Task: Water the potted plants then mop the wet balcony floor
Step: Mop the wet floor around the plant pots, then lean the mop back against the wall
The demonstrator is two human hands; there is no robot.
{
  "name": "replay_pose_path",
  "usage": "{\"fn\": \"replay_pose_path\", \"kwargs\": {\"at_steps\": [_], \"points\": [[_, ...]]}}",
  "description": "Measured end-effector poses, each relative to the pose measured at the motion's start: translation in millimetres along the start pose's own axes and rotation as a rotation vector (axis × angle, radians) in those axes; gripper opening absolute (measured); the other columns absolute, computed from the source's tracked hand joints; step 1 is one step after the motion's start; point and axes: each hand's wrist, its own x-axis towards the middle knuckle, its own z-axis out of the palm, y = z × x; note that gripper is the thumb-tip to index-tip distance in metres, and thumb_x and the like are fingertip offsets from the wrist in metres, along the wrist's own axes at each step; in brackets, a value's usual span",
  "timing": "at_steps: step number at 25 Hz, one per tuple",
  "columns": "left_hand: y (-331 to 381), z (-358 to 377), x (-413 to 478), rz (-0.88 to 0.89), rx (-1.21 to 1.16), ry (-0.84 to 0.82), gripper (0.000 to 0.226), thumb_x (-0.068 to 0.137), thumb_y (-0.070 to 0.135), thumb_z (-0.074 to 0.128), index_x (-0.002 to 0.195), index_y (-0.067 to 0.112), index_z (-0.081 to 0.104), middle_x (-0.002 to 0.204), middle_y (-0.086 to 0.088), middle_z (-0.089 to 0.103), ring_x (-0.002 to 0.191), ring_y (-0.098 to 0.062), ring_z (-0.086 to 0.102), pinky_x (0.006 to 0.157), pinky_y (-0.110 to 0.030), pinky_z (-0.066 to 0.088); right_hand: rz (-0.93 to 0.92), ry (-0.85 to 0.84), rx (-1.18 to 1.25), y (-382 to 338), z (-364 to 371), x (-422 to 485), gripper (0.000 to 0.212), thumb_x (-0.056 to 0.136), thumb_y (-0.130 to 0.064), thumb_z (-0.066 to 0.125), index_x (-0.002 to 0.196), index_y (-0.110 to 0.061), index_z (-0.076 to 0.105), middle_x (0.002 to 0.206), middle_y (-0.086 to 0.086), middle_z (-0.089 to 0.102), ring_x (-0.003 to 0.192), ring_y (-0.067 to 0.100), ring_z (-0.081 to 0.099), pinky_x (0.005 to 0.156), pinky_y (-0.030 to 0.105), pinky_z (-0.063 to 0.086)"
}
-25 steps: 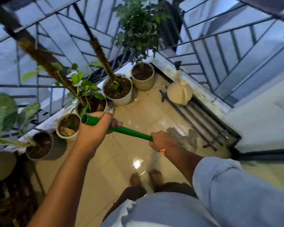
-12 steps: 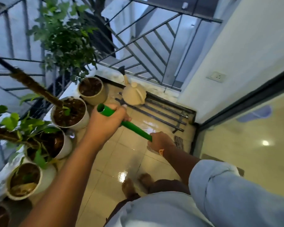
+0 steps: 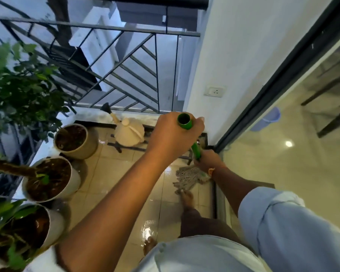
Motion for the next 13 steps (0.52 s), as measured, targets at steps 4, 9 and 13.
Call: {"fn": "replay_pose_path", "kwargs": {"at_steps": [4,9,13], "points": [[33.0,28.3,66.5,0.082,0.022,-0.016,0.050,0.098,0.037,0.066,0.069,-0.004,0.064,0.053,-0.008,0.051,0.048,-0.010,0.040,0.046,-0.020,0.032,0.033,0.018,0.059,32.2,-44.7,57.5,0.019,0.097,-0.024,0.060,0.106,-0.010,0.070,0.101,0.018,0.072,0.097,0.037,0.068,0.075,0.033,0.045],[71.1,54.7,159.4,0.104,0.068,0.010,0.055,0.097,0.045,0.067,0.067,-0.001,0.061,0.054,-0.002,0.052,0.048,-0.009,0.047,0.045,-0.019,0.036,0.030,0.037,0.110,56.5,-98.8,119.5,0.030,0.095,-0.028,0.066,0.119,-0.011,0.068,0.113,0.018,0.071,0.107,0.037,0.066,0.092,0.040,0.053],[96.3,71.4,226.0,0.138,0.108,0.005,0.043,0.099,0.046,0.065,0.073,0.011,0.061,0.061,0.002,0.054,0.055,-0.007,0.052,0.051,-0.015,0.041,0.011,0.063,0.135,77.5,-133.4,158.2,0.032,0.094,-0.030,0.069,0.117,-0.009,0.067,0.112,0.019,0.071,0.106,0.038,0.066,0.088,0.040,0.052]]}}
